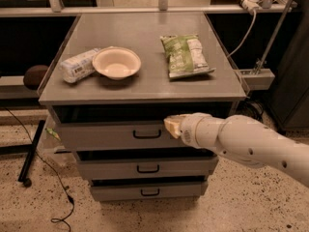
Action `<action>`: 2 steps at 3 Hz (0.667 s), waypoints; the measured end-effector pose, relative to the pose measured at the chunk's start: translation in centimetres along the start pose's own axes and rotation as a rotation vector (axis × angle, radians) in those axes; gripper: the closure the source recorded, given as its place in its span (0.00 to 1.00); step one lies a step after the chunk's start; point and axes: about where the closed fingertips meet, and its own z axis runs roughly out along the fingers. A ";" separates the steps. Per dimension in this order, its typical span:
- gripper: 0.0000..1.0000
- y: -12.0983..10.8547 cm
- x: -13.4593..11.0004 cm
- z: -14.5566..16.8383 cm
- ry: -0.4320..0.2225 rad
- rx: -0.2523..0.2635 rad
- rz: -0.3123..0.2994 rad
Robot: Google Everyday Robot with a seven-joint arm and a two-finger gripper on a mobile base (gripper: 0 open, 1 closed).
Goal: Open top drawer
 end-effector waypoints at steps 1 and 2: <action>1.00 -1.3 -0.3 1.2 -0.043 0.048 0.016; 1.00 -2.7 -1.4 2.0 -0.112 0.099 0.026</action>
Offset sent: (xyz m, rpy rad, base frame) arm 0.0566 -0.0166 0.0053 0.0713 -0.1765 -0.1782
